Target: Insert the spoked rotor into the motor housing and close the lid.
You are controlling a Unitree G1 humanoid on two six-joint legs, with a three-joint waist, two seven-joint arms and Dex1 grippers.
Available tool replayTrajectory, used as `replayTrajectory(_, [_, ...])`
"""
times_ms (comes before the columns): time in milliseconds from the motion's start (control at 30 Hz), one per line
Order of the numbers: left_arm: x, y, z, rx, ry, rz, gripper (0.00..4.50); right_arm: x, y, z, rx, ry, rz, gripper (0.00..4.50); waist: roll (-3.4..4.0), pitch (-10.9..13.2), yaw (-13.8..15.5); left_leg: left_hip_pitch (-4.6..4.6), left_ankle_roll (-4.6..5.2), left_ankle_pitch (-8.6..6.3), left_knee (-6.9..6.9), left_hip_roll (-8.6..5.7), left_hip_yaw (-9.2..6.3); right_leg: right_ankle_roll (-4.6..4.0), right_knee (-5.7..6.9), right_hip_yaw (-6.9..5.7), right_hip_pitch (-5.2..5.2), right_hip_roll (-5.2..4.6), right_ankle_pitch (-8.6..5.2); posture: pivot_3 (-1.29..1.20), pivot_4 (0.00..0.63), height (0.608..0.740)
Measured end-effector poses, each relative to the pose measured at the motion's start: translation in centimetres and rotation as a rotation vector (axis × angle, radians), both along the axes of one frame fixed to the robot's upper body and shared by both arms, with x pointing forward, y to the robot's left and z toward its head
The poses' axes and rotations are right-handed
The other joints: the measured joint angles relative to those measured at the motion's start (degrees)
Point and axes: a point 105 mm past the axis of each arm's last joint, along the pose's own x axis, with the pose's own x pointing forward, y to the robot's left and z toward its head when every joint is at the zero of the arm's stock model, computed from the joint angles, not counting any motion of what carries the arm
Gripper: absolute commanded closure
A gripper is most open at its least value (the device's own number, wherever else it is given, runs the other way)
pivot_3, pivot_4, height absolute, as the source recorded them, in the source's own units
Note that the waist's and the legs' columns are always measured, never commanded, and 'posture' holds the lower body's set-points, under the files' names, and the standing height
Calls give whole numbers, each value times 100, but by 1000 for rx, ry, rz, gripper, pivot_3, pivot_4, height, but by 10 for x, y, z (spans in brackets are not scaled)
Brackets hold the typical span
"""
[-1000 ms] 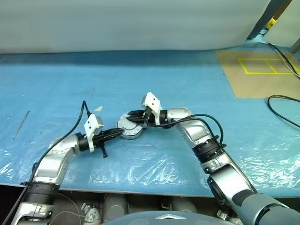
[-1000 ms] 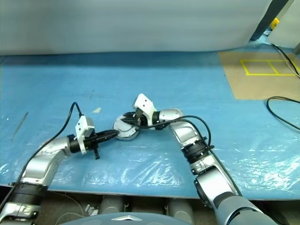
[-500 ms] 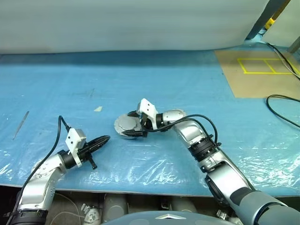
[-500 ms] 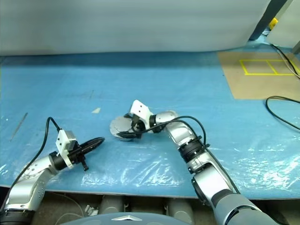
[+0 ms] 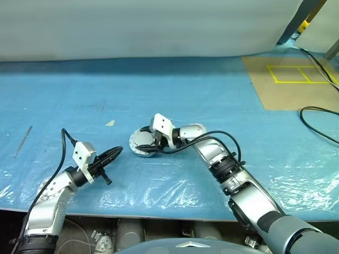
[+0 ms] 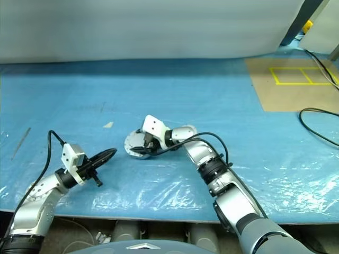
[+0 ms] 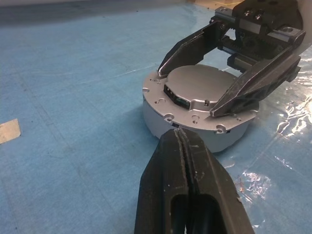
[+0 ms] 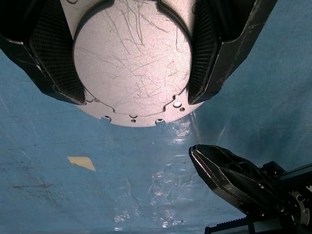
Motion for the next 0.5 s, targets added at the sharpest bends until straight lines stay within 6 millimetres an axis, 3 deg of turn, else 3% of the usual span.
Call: replayTrajectory(500, [6,-3,7,-2,-18,28,4500,3,-5,5,-40,-4,32,1513,0,0,7,-8,0,0,1,0,0,1,0,-1,-3,0,0,0,150,740])
